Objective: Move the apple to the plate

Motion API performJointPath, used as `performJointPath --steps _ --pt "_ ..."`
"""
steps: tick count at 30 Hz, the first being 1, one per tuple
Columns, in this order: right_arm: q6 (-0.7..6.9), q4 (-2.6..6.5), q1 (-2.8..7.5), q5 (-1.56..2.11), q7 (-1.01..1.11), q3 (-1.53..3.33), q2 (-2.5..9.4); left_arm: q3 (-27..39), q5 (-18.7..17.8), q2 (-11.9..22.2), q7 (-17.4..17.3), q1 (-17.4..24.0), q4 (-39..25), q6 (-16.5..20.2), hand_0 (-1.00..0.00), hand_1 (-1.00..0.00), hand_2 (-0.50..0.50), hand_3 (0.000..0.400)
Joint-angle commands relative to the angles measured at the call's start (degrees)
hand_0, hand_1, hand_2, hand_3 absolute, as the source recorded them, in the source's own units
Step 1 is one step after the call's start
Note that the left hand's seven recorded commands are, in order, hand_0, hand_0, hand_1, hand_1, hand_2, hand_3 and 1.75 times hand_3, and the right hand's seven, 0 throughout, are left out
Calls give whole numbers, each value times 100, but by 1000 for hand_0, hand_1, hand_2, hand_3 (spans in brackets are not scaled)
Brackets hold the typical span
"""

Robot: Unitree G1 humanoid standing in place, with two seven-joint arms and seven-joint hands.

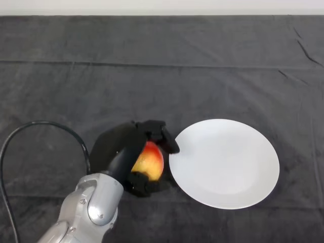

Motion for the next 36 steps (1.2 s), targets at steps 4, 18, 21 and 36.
performJointPath --steps 4,18,21,36 --pt "-23 -210 -47 51 -53 -7 100 -80 -167 -191 304 -391 508 -179 -1000 -1000 0 400" --pt "-22 -211 -47 52 -54 -7 101 -654 -713 -363 623 -1039 1412 -699 -1000 -1000 0 400" --pt "-22 -210 -47 52 -54 -7 100 -795 -814 -428 678 -1194 1652 -794 -1000 -1000 0 400" --pt "-23 -195 -51 55 -48 -12 93 -1610 -1325 -692 950 -1795 2428 -1062 -1000 -1000 0 400"
